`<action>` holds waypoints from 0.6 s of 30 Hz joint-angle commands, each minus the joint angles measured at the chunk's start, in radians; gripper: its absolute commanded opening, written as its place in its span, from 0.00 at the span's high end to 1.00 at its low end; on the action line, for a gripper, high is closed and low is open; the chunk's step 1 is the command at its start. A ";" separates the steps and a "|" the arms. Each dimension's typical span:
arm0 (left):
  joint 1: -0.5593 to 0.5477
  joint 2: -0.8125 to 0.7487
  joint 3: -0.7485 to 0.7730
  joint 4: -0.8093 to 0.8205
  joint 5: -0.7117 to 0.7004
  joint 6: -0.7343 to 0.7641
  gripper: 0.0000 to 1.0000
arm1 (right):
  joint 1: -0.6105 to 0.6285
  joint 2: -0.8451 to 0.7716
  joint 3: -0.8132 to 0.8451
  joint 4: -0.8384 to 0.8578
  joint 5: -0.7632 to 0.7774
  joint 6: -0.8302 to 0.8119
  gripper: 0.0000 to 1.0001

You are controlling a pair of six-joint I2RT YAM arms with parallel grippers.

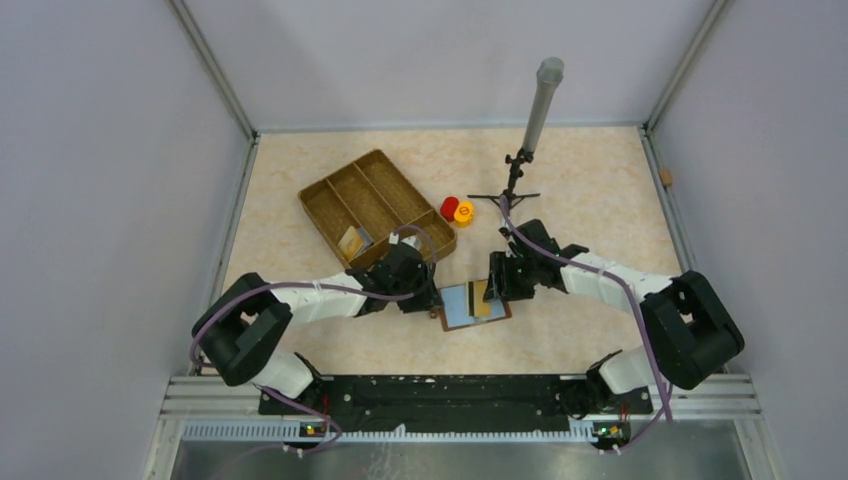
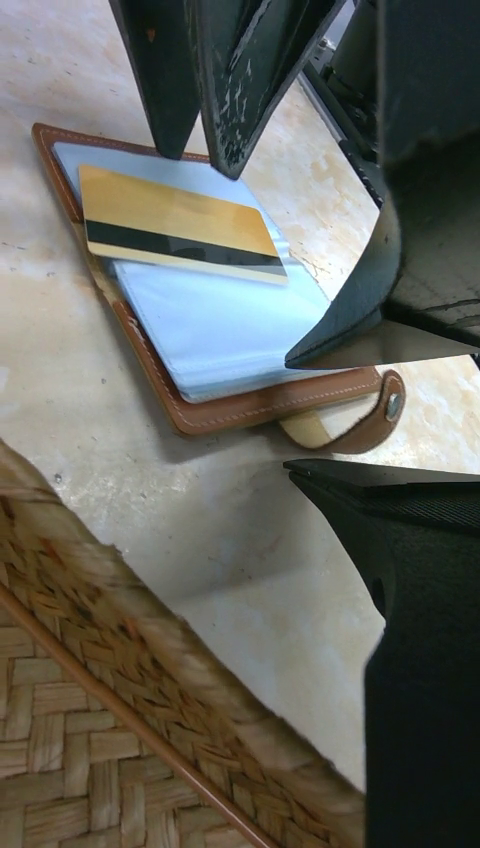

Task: Put the credit cards into the card holder
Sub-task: Insert the credit card into the card holder.

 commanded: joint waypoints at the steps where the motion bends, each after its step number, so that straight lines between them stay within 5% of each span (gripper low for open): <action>1: -0.005 0.037 0.028 0.037 -0.007 0.001 0.57 | 0.013 0.041 0.003 0.075 -0.013 0.007 0.51; 10: -0.005 0.091 0.043 0.066 -0.022 0.005 0.60 | 0.014 0.049 -0.010 0.131 -0.018 0.022 0.57; 18: -0.006 0.099 0.046 0.054 -0.045 0.002 0.62 | 0.046 -0.023 0.052 0.023 0.125 -0.001 0.57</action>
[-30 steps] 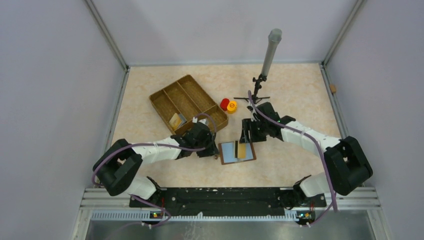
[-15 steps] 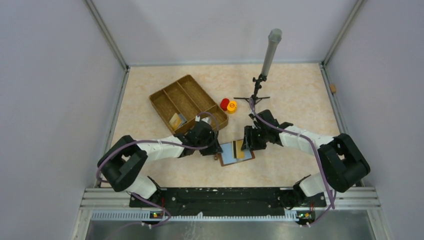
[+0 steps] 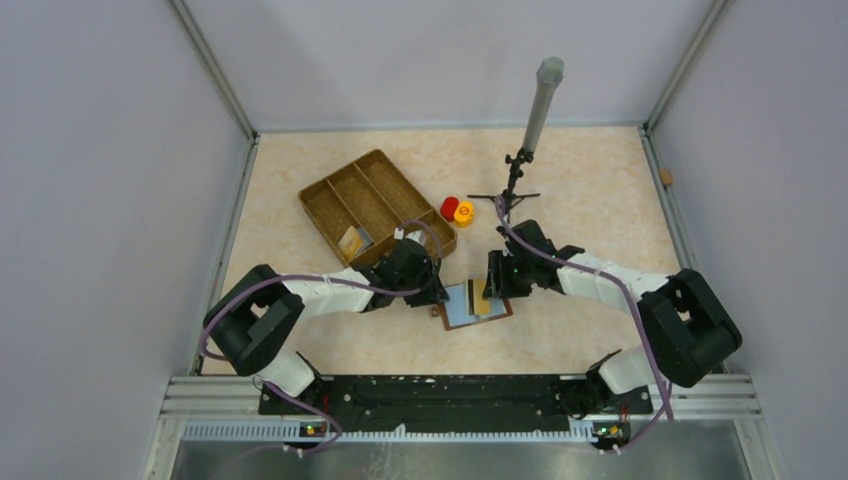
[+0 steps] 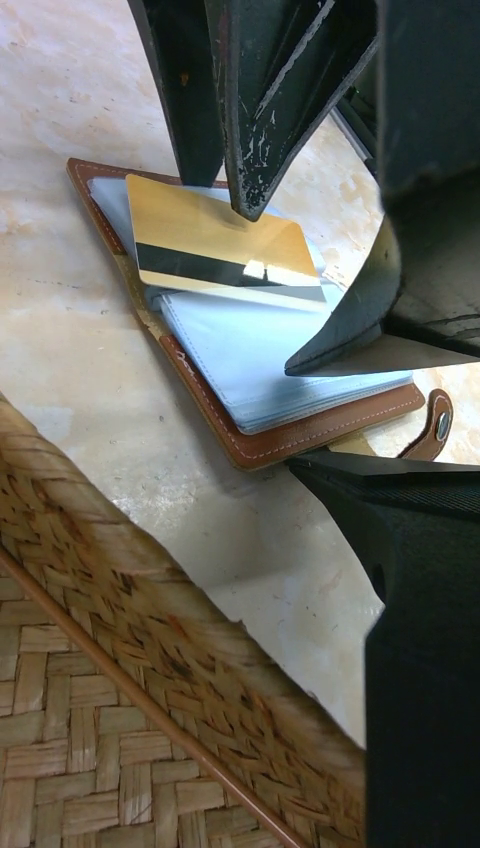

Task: Put the credit cards into the card holder
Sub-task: Insert the credit card into the card holder.

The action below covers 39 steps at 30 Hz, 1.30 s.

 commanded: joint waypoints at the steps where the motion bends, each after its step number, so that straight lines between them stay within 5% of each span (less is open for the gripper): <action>1: -0.005 0.025 0.009 -0.020 -0.041 0.010 0.62 | 0.027 -0.064 0.059 -0.060 0.101 -0.011 0.56; 39: -0.004 0.030 0.025 -0.070 -0.068 0.029 0.64 | 0.029 0.045 -0.057 0.207 -0.069 0.033 0.60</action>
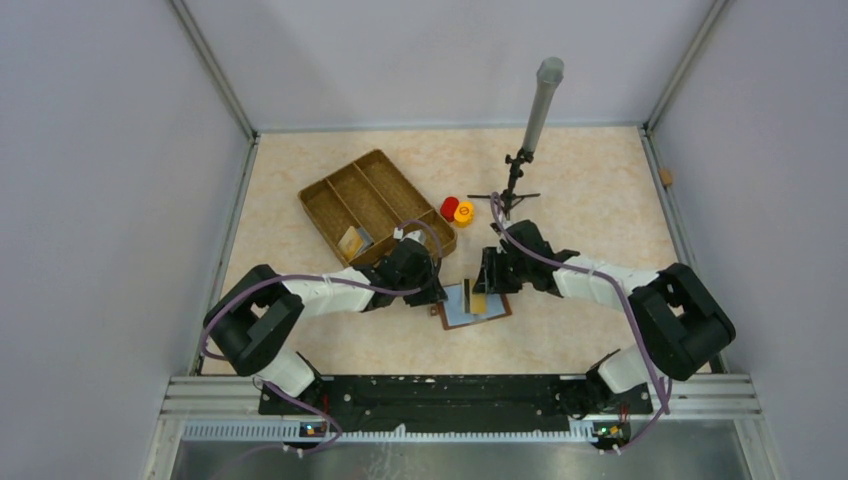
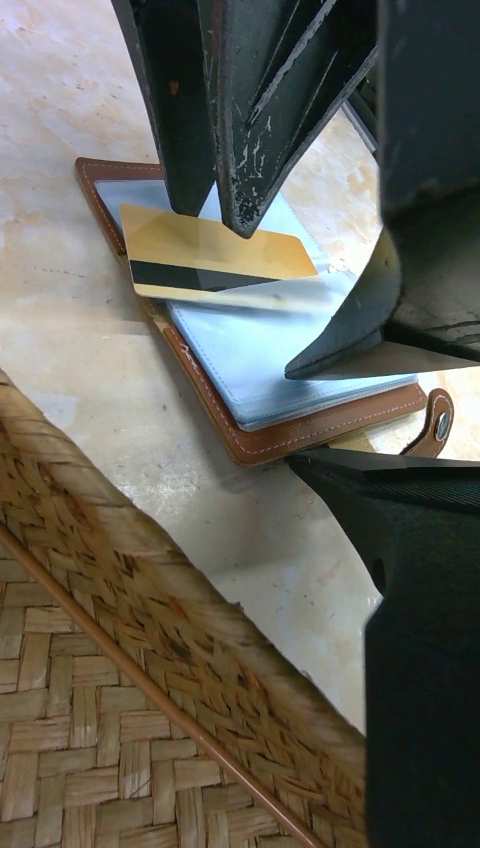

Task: Put the credit cards into the card holder
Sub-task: Insert the credit card into the card holder.

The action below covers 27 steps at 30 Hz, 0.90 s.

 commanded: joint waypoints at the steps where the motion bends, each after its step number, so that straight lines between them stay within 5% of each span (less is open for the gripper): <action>1: -0.003 0.030 0.016 -0.053 -0.045 0.030 0.64 | 0.012 0.010 -0.041 0.052 -0.042 0.020 0.60; 10: -0.002 0.045 0.009 -0.060 -0.049 0.028 0.67 | 0.006 -0.059 -0.147 0.100 0.050 0.086 0.60; 27: -0.002 0.040 0.006 -0.073 -0.102 0.041 0.73 | -0.047 -0.187 -0.378 0.515 -0.099 0.233 0.63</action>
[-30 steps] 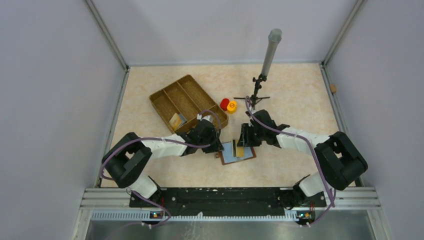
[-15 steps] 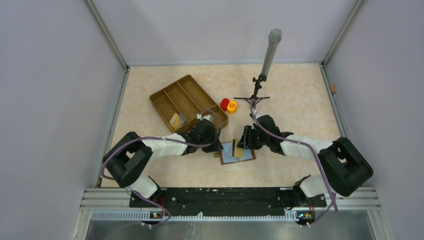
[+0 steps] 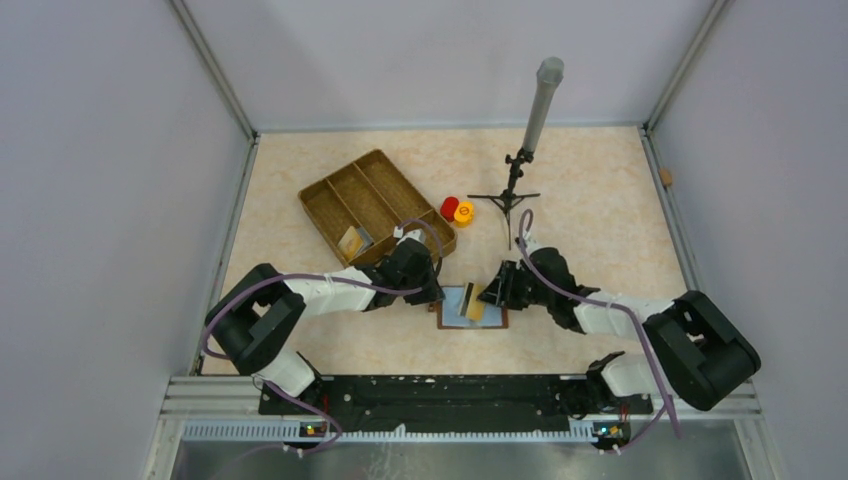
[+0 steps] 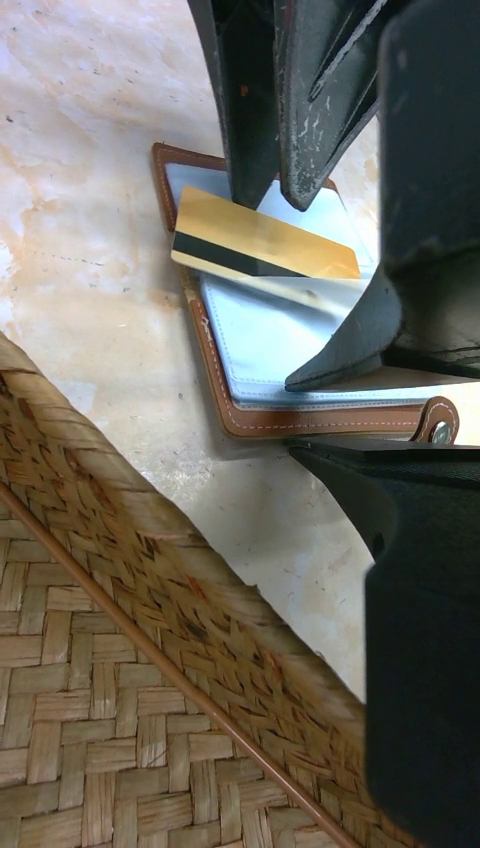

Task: Put the credit cards into the card holder
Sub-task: Insert the credit card into the card holder.

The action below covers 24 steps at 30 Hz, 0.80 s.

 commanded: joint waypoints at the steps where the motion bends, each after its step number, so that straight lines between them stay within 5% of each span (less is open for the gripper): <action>1: -0.001 0.030 -0.006 -0.064 -0.063 0.030 0.73 | -0.012 -0.044 -0.068 0.122 -0.044 0.050 0.64; 13: -0.001 0.032 -0.011 -0.061 -0.066 0.029 0.74 | -0.015 -0.045 -0.167 0.414 -0.079 0.147 0.68; 24: -0.002 0.017 -0.022 -0.060 -0.078 0.039 0.74 | -0.022 -0.137 -0.124 0.223 -0.022 0.048 0.67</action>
